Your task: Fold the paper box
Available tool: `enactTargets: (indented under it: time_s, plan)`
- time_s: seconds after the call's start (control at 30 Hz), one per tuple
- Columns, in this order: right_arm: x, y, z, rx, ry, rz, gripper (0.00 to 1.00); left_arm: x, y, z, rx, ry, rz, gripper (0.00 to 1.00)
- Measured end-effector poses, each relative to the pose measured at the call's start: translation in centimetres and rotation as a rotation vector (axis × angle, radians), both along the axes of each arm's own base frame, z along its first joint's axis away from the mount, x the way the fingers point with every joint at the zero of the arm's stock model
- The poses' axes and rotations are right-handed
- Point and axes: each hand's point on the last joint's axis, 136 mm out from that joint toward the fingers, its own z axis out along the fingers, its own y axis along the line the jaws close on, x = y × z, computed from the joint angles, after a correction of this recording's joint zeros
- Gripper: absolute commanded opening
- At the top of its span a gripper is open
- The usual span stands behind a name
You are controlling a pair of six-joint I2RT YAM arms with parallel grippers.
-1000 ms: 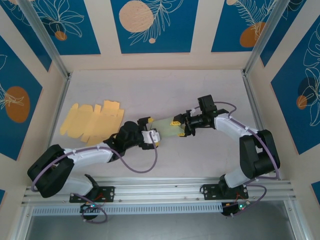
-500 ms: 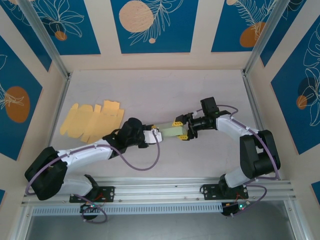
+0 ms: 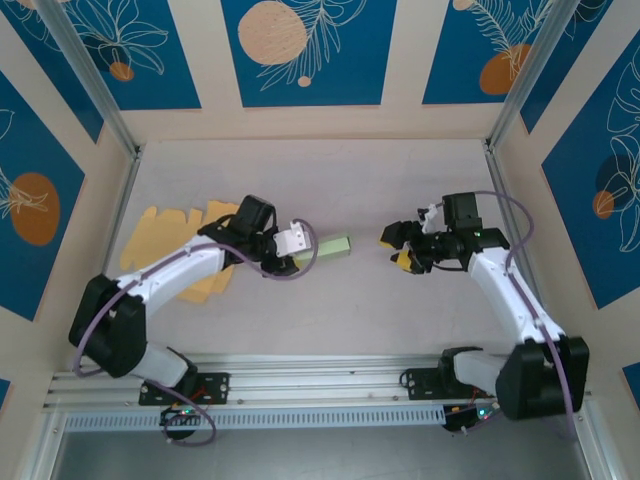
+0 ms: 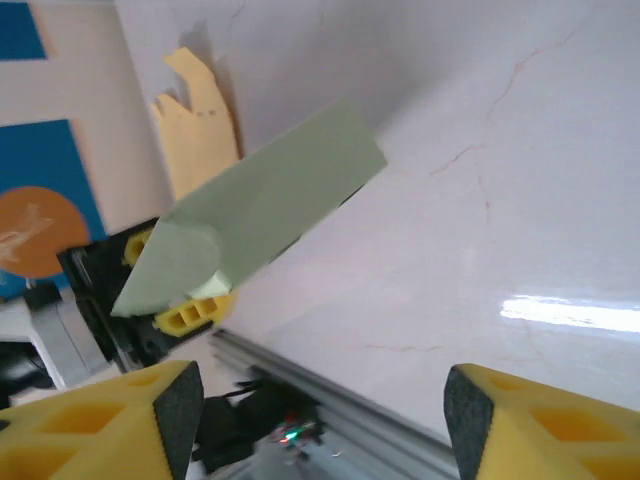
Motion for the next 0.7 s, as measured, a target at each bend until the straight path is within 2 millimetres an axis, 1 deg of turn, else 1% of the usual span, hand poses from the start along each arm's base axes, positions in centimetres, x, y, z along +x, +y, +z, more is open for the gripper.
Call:
enactTargets:
  time_s: [0.07, 0.13, 0.2, 0.27, 0.33, 0.47, 0.53, 0.7]
  plan:
    - [-0.9, 0.8, 0.5, -0.114, -0.08, 0.068, 0.57, -0.3, 0.0, -0.9, 0.025, 0.065, -0.013, 0.34]
    - [-1.7, 2.0, 0.5, -0.221, -0.161, 0.157, 0.55, -0.6, -0.1, -1.7, 0.043, 0.123, -0.028, 0.33]
    - [-2.2, 2.9, 0.0, -0.311, -0.223, 0.231, 0.51, -0.9, -0.1, -2.3, 0.053, 0.173, -0.043, 0.33]
    - [-2.4, 3.3, -0.7, -0.388, -0.263, 0.286, 0.48, -1.1, -0.2, -2.7, 0.064, 0.216, -0.053, 0.34]
    - [-2.0, 3.4, -1.5, -0.455, -0.287, 0.317, 0.45, -0.9, -0.4, -2.9, 0.071, 0.24, -0.061, 0.35]
    - [-0.7, 3.6, -2.8, -0.556, -0.317, 0.37, 0.45, -0.9, -0.2, -3.5, 0.086, 0.262, -0.064, 0.35]
    - [0.3, 3.8, -3.2, -0.594, -0.336, 0.389, 0.45, -0.9, -0.1, -3.5, 0.088, 0.265, -0.065, 0.35]
    - [1.8, 4.4, -3.5, -0.638, -0.38, 0.43, 0.45, -0.9, -0.1, -3.7, 0.09, 0.268, -0.064, 0.36]
